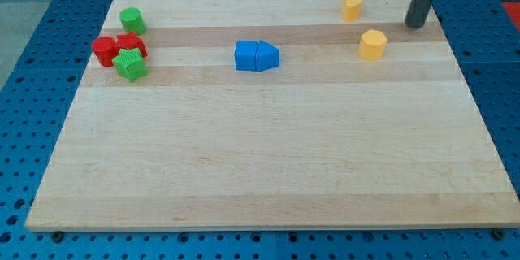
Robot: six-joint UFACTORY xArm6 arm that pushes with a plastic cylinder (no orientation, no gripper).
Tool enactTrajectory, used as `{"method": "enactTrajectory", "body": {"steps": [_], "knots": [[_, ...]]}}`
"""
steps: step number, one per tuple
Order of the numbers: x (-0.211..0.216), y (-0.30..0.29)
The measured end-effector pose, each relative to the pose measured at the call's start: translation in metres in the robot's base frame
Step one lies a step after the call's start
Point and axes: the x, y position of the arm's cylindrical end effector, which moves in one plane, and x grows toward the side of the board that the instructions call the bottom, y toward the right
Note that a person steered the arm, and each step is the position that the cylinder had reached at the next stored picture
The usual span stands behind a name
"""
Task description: Place the heart above the blue cube
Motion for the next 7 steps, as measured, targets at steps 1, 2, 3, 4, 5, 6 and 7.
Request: {"method": "enactTrajectory", "body": {"steps": [1, 2, 3, 4, 5, 6, 7], "knots": [[-0.043, -0.038], [-0.042, -0.134], [-0.033, -0.204], [-0.047, -0.129], [-0.031, -0.099], [-0.004, -0.135], [-0.002, -0.197]]}}
